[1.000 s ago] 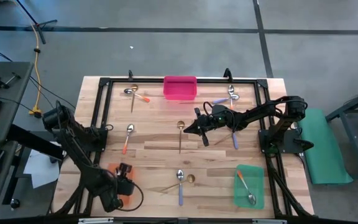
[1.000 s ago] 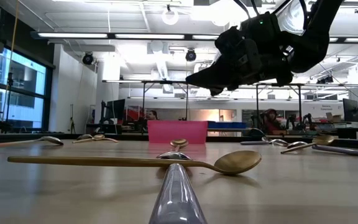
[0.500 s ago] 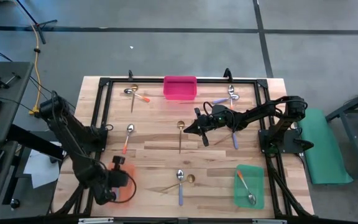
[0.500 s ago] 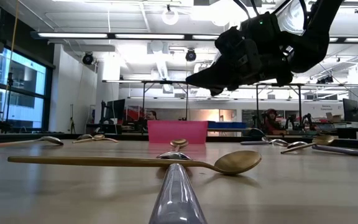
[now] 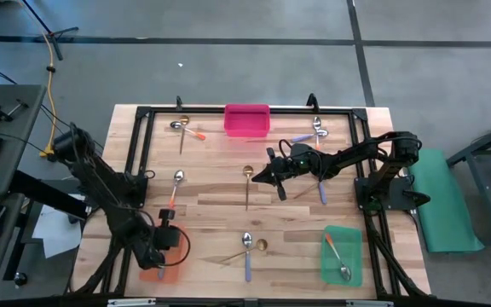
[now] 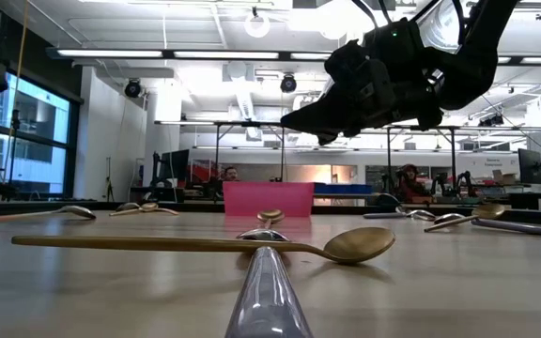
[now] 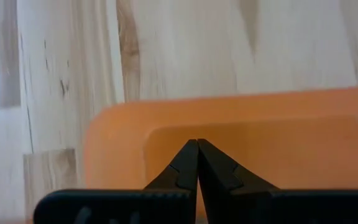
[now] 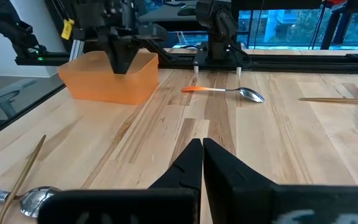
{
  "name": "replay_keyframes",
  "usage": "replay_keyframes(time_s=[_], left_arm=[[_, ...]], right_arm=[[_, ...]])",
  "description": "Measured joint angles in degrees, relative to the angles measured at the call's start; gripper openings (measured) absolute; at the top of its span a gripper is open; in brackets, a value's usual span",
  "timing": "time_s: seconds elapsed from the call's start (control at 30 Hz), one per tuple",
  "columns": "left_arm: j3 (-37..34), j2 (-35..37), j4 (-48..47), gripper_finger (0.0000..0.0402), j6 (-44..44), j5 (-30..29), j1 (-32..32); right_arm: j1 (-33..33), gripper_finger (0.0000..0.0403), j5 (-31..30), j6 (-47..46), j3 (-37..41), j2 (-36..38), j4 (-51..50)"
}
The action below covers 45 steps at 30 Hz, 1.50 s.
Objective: Sort silverware by color (type)
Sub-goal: Put the gold spoon into the red bin
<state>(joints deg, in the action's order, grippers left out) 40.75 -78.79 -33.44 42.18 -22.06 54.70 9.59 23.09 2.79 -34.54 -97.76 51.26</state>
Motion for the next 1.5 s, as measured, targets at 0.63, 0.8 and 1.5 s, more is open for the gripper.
replay_keyframes(time_s=[0.63, 0.8, 1.5], left_arm=[[-19.3, 25.3, 30.7, 0.0, -24.7, 6.3, -20.5], [-24.0, 27.1, 38.0, 0.0, -30.4, 9.3, -29.0], [-31.5, 27.1, 56.1, 0.0, -39.5, 26.6, -62.0]], right_arm=[[0.0, 0.0, -12.0, -0.9, 0.0, 0.0, -0.9], [1.9, 0.0, -16.6, -2.0, -1.6, 0.0, -7.3], [-4.6, 0.0001, -27.9, -1.9, -32.0, 0.0, -91.6]])
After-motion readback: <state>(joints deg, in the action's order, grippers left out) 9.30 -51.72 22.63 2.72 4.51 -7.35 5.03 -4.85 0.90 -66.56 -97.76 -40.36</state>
